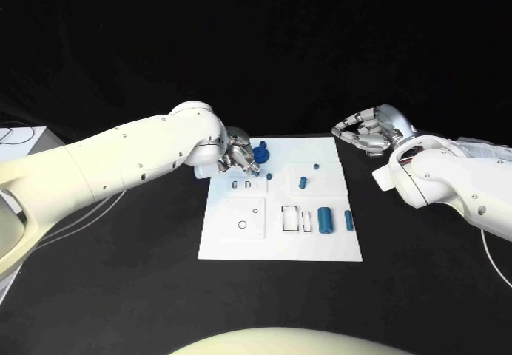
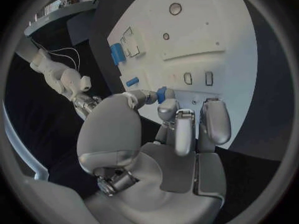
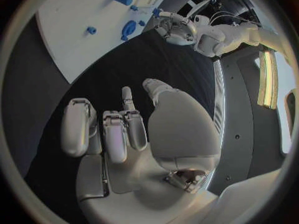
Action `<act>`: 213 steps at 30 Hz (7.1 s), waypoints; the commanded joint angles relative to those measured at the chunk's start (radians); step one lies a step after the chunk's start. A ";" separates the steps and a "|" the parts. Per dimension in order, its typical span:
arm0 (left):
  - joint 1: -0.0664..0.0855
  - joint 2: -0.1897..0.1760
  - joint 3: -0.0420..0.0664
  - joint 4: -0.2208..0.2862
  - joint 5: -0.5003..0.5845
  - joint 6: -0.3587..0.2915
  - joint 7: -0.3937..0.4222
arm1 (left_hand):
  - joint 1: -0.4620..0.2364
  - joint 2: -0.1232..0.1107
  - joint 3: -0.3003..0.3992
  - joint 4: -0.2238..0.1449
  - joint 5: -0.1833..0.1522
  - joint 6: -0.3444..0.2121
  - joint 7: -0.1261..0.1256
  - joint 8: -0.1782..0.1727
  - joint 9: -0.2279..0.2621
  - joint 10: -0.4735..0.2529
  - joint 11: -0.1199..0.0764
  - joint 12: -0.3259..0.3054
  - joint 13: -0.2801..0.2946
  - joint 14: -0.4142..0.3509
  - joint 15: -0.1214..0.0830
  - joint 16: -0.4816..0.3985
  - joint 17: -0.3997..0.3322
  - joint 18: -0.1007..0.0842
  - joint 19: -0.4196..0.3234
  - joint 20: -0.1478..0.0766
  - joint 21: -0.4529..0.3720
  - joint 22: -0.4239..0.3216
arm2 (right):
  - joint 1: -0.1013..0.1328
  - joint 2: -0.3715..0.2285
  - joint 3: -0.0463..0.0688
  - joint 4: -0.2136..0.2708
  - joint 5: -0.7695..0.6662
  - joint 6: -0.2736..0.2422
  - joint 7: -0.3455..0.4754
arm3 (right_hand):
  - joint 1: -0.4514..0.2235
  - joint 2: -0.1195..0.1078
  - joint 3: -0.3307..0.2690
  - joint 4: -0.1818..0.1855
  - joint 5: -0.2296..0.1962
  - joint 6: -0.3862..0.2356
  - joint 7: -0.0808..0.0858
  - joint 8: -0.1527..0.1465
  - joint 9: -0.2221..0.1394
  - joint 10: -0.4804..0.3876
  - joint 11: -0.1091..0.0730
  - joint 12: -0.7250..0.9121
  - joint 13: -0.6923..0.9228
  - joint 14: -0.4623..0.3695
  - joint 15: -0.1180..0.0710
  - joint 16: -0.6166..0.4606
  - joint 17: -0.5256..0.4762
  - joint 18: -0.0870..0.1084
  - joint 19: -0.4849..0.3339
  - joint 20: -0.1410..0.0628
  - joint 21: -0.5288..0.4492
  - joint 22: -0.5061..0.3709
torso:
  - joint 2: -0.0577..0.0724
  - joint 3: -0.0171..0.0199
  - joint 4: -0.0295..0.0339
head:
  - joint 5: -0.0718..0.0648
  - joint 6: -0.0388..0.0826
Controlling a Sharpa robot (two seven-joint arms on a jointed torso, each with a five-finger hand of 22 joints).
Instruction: Assemble the parts on the task board
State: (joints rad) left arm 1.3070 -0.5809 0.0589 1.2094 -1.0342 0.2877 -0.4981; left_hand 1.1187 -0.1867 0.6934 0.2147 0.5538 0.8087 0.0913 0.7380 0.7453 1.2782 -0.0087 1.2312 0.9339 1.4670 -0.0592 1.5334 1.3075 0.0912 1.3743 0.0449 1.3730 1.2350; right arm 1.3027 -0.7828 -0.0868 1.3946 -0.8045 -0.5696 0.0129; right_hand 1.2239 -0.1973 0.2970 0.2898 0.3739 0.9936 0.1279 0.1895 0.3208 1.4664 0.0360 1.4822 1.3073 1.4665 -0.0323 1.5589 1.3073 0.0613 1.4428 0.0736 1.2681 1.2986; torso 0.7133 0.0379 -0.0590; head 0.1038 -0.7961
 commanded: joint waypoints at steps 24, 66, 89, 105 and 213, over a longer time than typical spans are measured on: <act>-0.039 -0.071 -0.052 0.096 -0.002 -0.222 -0.004 | -0.012 -0.003 0.208 -0.224 0.024 0.043 -0.029 0.007 0.105 0.020 -0.007 -0.001 0.010 0.083 -0.013 -0.001 0.192 -0.015 0.016 -0.005 0.015 0.015 | 0.000 -0.004 0.000 -0.017 -0.008 0.000 0.005 | -0.011 0.003 -0.008 0.001 0.006 -0.012 0.001 0.006 0.001 0.064 0.009 -0.006 0.205 0.095 0.007 -0.006 0.240 0.014 -0.007 0.003 -0.009 -0.005 | 0.001 -0.0015 -0.0012 | 0.011 -0.007; -0.039 -0.040 -0.054 0.038 -0.036 -0.059 -0.018 | -0.012 -0.003 0.211 -0.228 0.026 0.044 -0.029 0.007 0.106 0.019 -0.007 -0.004 0.005 0.083 -0.014 0.000 0.194 -0.015 0.016 -0.006 0.015 0.014 | 0.000 0.002 0.000 -0.022 -0.008 0.006 0.001 | -0.013 0.006 -0.010 0.001 0.007 -0.016 0.002 0.006 0.001 0.064 0.009 -0.005 0.206 0.096 0.008 -0.005 0.241 0.014 -0.007 0.004 -0.008 -0.003 | 0.001 -0.0016 -0.0017 | 0.010 -0.020; -0.039 -0.039 -0.053 0.037 -0.041 -0.096 -0.015 | -0.012 -0.002 0.212 -0.230 0.027 0.045 -0.030 0.006 0.107 0.022 -0.008 -0.003 0.009 0.084 -0.015 0.001 0.195 -0.016 0.019 -0.007 0.018 0.020 | 0.000 0.000 0.000 -0.020 -0.009 0.007 0.000 | -0.013 0.006 -0.010 0.001 0.007 -0.016 0.002 0.006 0.001 0.064 0.009 -0.005 0.206 0.096 0.008 -0.005 0.241 0.014 -0.007 0.004 -0.008 -0.003 | 0.001 -0.0013 -0.0016 | 0.007 -0.024; -0.040 -0.030 -0.055 0.025 -0.041 -0.083 -0.017 | -0.012 -0.003 0.213 -0.232 0.028 0.046 -0.030 0.006 0.107 0.021 -0.008 -0.005 0.006 0.084 -0.015 0.001 0.195 -0.016 0.019 -0.007 0.019 0.021 | 0.000 0.000 0.000 -0.019 -0.009 0.009 -0.001 | -0.013 0.006 -0.010 0.001 0.007 -0.016 0.002 0.006 0.001 0.064 0.009 -0.005 0.206 0.096 0.008 -0.005 0.241 0.014 -0.007 0.004 -0.008 -0.003 | 0.001 -0.0015 -0.0013 | 0.003 -0.028; -0.038 0.018 -0.054 -0.075 0.030 0.102 -0.029 | -0.013 -0.001 0.220 -0.240 0.029 0.051 -0.031 0.002 0.109 0.024 -0.009 -0.009 0.003 0.087 -0.015 0.006 0.206 -0.016 0.018 -0.008 0.020 0.021 | 0.000 0.009 -0.001 -0.028 -0.009 0.017 -0.001 | -0.013 0.010 -0.015 0.000 0.006 -0.020 0.002 0.010 0.004 0.064 0.010 -0.006 0.205 0.096 0.009 -0.005 0.240 0.015 -0.007 0.005 -0.011 -0.004 | 0.001 -0.0009 -0.0016 | 0.010 -0.053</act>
State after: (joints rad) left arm 1.2758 -0.5632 0.0092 1.1324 -1.0244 0.3386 -0.5164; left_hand 1.1068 -0.1986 0.6869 0.2081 0.5796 0.8616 0.0663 0.7436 0.8547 1.2959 -0.0195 1.2277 0.9368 1.4668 -0.0657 1.5332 1.3075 0.0913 1.3883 0.0377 1.3892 1.2560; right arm 1.3022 -0.7738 -0.0880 1.3670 -0.8064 -0.5623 0.0082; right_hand 1.2161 -0.1894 0.2859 0.2897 0.3739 0.9782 0.1292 0.1971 0.3230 1.4664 0.0360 1.4822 1.3078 1.4665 -0.0323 1.5589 1.3073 0.0613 1.4393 0.0771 1.2627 1.2949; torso 0.7140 0.0373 -0.0606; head 0.1141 -0.8500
